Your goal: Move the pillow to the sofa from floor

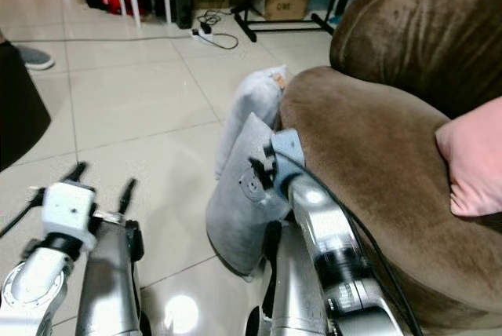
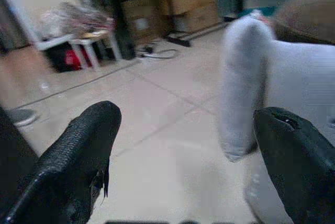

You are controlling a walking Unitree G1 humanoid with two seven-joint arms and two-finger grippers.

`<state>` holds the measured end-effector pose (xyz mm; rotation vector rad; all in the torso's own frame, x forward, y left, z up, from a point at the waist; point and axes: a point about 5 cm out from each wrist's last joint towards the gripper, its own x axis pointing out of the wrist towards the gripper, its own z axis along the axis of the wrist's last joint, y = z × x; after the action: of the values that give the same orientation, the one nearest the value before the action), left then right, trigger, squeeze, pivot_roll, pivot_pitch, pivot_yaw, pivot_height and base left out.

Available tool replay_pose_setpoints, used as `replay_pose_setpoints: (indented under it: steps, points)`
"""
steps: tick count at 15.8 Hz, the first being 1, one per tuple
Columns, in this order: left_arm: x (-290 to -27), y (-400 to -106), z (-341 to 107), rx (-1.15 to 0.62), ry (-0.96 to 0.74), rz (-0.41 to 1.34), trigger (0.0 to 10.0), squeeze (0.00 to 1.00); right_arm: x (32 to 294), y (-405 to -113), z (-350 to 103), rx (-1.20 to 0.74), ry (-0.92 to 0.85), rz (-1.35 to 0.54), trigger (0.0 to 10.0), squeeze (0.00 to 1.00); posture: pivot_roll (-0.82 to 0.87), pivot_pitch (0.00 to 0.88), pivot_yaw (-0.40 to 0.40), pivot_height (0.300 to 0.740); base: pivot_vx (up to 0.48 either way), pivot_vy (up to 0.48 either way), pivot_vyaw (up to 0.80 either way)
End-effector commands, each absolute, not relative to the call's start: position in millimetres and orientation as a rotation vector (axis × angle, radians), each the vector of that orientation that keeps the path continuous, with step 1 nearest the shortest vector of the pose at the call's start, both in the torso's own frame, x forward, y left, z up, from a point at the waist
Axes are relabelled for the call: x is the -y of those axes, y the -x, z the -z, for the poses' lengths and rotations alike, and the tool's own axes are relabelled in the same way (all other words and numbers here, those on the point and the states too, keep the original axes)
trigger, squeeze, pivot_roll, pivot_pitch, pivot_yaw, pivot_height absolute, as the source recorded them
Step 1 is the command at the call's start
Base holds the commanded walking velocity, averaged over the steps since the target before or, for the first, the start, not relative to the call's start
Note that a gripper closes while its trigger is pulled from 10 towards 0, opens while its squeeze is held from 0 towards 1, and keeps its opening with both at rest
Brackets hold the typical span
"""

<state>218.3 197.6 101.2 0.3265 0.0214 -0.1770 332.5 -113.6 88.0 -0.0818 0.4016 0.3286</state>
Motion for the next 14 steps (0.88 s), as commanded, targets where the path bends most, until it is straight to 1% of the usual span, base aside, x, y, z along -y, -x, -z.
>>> replay_pose_setpoints:
  steps: [1, 3, 4, 5, 6, 9, 10, 11, 12, 13, 14]
  points:
    - [-190, -217, -101, -0.028, -0.312, 0.257, 10.0, 0.00, 116, -337, -84, -0.425, 0.055, -0.292, 10.0, 1.00, -0.03, 0.000, -0.096, 0.391, 0.000, 0.000, 0.00]
    - [-189, -215, -100, -0.043, -0.313, 0.302, 10.0, 0.00, 111, -342, -80, -0.449, 0.036, -0.264, 10.0, 1.00, -0.03, 0.000, -0.092, 0.391, 0.000, 0.000, 0.00]
    - [-189, -214, -100, -0.050, -0.322, 0.318, 10.0, 0.00, 107, -346, -76, -0.465, 0.056, -0.233, 10.0, 1.00, -0.02, 0.000, -0.089, 0.391, 0.000, 0.000, 0.00]
    - [-190, -214, -101, -0.051, -0.330, 0.324, 10.0, 0.00, 106, -347, -71, -0.487, 0.094, -0.202, 10.0, 0.98, -0.02, 0.000, -0.089, 0.391, 0.000, 0.000, 0.00]
    - [-191, -213, -101, -0.059, -0.337, 0.335, 10.0, 0.00, 109, -346, -60, -0.532, 0.172, -0.150, 10.0, 0.00, -0.01, 0.000, -0.088, 0.391, 0.000, 0.000, 0.00]
    - [-192, -211, -101, -0.064, -0.339, 0.341, 10.0, 0.00, 117, -345, -52, -0.559, 0.202, -0.069, 10.0, 0.00, 0.00, 0.000, -0.089, 0.391, 0.000, 0.000, 0.00]
    - [-192, -210, -100, -0.076, -0.338, 0.353, 10.0, 0.00, 123, -343, -47, -0.580, 0.251, -0.044, 10.0, 0.00, 0.00, 0.000, -0.092, 0.391, 0.000, 0.000, 0.00]
    - [-192, -209, -98, -0.099, -0.324, 0.379, 10.0, 0.00, 122, -340, -41, -0.614, 0.254, -0.073, 10.0, 0.00, 0.00, 0.000, -0.092, 0.391, 0.000, 0.000, 0.00]
    - [-191, -208, -97, -0.111, -0.316, 0.395, 10.0, 0.00, 121, -338, -38, -0.630, 0.241, -0.089, 9.5, 0.00, 0.00, 0.000, -0.092, 0.391, 0.000, 0.000, 0.00]
    - [-189, -206, -94, -0.136, -0.302, 0.434, 10.0, 0.00, 119, -336, -34, -0.647, 0.240, -0.110, 5.4, 0.00, 0.00, 0.000, -0.092, 0.391, 0.000, 0.000, 0.00]
    - [-188, -204, -93, -0.151, -0.298, 0.460, 10.0, 0.00, 117, -334, -32, -0.656, 0.222, -0.118, 0.5, 0.00, 0.01, 0.000, -0.095, 0.391, 0.000, 0.000, 0.00]
